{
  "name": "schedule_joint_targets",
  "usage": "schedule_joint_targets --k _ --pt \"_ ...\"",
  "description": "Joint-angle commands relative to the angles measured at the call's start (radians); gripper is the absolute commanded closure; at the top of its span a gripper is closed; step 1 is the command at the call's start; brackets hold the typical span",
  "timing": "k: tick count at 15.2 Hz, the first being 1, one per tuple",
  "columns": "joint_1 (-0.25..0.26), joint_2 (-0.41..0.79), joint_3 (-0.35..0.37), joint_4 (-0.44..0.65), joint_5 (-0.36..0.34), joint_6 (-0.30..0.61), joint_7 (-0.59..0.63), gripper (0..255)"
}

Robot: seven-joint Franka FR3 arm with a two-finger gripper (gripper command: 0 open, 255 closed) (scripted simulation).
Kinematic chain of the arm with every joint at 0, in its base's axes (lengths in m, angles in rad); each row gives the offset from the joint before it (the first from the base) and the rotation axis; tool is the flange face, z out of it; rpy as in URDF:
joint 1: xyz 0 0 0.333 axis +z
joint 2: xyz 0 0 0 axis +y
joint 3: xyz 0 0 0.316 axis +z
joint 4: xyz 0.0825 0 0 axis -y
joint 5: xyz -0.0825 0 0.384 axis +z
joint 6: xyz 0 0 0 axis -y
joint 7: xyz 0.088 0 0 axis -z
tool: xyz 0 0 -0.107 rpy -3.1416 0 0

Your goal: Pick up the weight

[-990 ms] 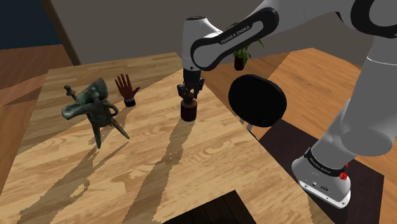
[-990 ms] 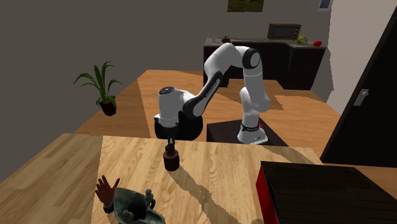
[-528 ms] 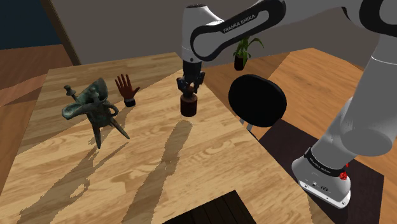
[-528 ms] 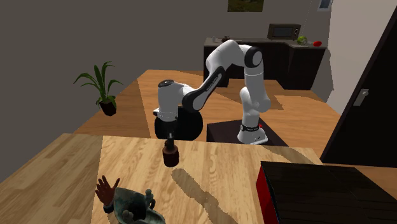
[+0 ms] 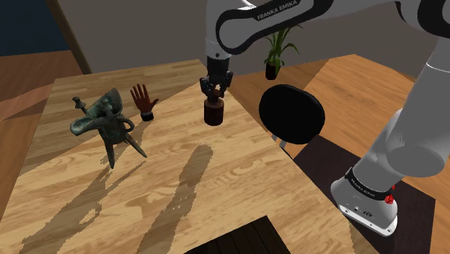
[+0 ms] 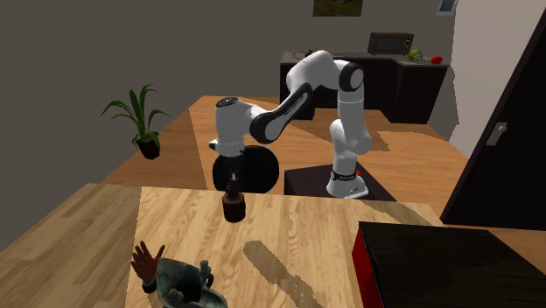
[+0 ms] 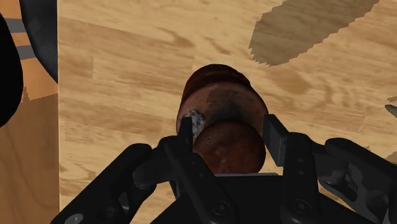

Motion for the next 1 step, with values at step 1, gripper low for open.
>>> schedule_joint_targets --k 1 --pt "-0.001 -0.003 0.000 0.003 0.001 -0.006 -0.001 255"
